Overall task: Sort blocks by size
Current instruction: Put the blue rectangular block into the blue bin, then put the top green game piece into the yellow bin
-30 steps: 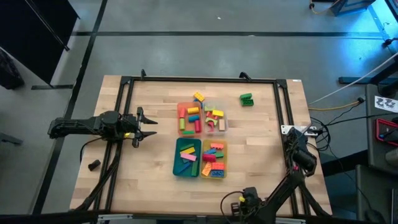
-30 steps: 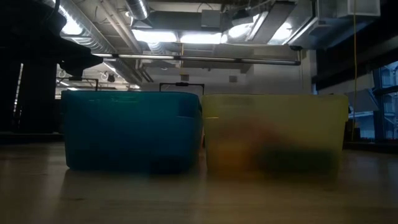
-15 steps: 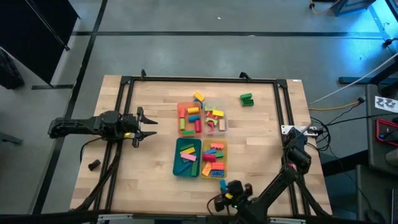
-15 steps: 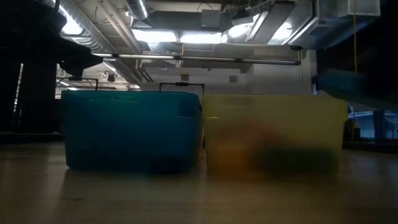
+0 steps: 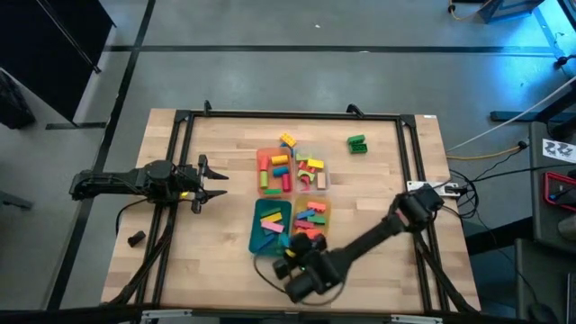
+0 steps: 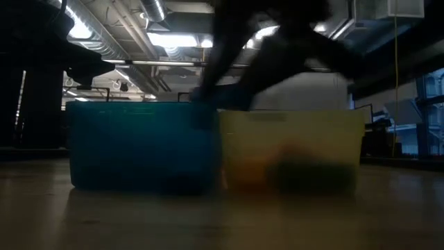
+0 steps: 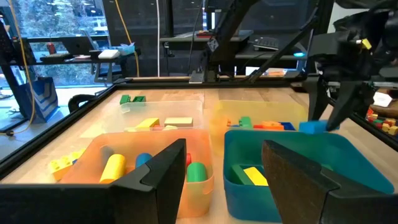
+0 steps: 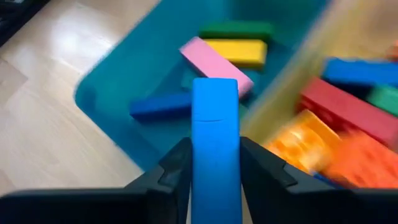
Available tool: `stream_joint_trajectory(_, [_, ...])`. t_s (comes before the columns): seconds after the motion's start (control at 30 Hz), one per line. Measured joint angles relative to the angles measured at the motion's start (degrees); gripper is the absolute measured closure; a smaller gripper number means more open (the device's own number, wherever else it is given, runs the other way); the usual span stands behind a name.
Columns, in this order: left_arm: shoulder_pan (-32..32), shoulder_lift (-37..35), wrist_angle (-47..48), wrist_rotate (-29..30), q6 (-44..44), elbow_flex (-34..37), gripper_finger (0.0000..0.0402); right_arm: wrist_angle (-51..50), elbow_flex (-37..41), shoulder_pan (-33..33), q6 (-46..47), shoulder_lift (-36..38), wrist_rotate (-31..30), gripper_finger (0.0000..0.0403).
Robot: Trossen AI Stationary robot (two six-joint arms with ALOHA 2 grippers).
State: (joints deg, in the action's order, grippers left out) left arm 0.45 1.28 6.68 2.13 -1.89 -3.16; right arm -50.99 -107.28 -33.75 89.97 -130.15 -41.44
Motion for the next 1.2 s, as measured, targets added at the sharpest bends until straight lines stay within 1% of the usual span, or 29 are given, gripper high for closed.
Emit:
stream_joint_trajectory(0.1, [0.0, -0.01, 0.0, 0.0, 0.0, -0.01, 0.0208, 5.04, 0.02, 2.56, -8.49, 0.0, 0.6, 0.0294])
stream_joint_trajectory(0.23, [0.01, -0.01, 0.0, 0.0, 0.0, -0.01, 0.0208, 9.44, 0.02, 5.43, -17.7, 0.0, 2.96, 0.0278])
stream_joint_trajectory(0.33, [0.0, -0.02, 0.0, 0.0, 0.0, -0.02, 0.0208, 9.36, 0.02, 7.57, -20.67, 0.0, 7.19, 0.0268])
stream_joint_trajectory(0.5, [0.01, -0.01, 0.0, 0.0, 0.0, -0.02, 0.0208, 9.17, 0.02, 10.66, -24.27, 0.0, 15.03, 0.0267])
stream_joint_trajectory(0.63, [0.02, -0.02, 0.0, 0.02, 0.0, 0.0, 0.0208, 9.12, 0.02, 12.78, -28.39, 0.0, 19.34, 0.0265])
stream_joint_trajectory(0.73, [0.0, 0.0, 0.0, 0.0, 0.0, 0.0, 0.0208, 9.12, 0.02, 14.3, -33.32, 0.0, 21.92, 0.0264])
stream_joint_trajectory(0.87, [0.02, 0.0, 0.0, 0.0, 0.0, -0.02, 0.0208, 8.73, 0.04, 16.24, -38.56, 0.59, 22.34, 0.0263])
stream_joint_trajectory(1.0, [0.02, 0.0, 0.0, 0.0, 0.0, 0.0, 0.0208, 5.39, 0.04, 18.17, -45.64, 3.66, 21.94, 0.0263])
stream_joint_trajectory(1.1, [0.0, -0.01, 0.0, 0.02, 0.0, -0.02, 0.0208, 1.22, 0.04, 19.48, -50.35, 6.06, 19.04, 0.0263])
stream_joint_trajectory(1.2, [0.01, -0.02, 0.0, 0.0, 0.0, 0.0, 0.0208, -3.91, 0.04, 20.97, -57.08, 8.28, 15.93, 0.0263])
